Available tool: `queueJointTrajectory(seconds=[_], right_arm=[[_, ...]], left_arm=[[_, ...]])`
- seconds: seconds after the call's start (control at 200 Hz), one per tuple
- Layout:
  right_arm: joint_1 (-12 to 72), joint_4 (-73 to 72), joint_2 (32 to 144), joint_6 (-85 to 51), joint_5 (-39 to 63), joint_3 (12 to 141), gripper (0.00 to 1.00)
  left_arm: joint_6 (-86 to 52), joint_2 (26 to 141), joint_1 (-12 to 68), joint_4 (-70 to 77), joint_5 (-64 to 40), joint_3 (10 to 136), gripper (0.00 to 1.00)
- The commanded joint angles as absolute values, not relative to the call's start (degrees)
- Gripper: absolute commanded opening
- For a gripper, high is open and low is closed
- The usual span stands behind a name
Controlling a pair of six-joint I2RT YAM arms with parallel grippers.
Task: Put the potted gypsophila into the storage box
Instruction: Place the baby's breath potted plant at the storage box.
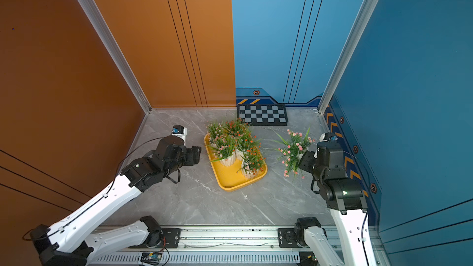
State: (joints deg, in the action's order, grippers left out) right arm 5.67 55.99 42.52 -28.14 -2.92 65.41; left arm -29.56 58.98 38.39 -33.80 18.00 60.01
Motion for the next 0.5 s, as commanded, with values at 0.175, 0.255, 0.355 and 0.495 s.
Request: queueJointTrajectory(seconds=[0.175,0.255,0.355,0.495], right_arm=[[26.8,52.1,38.5,-48.1,-11.8,63.6,0.0],[37.1,49.9,39.3,-52.9,-18.1,61.8,0.0],[52.5,47.0,43.5,-57.2,-29.2,61.4,0.0],[68.4,47.1,48.7,-63.6,-44.4,63.5,0.0]], left_arm=[[-25.2,55.6,36.7,-30.5,13.7,57.4,0.73],[-24.3,54.6,36.2,-29.3,12.2,56.7,0.73],[-23.3,53.1,35.5,-28.8,11.1,55.8,0.73],[-22.7,50.8,33.6,-28.7,8.0,54.7,0.74]])
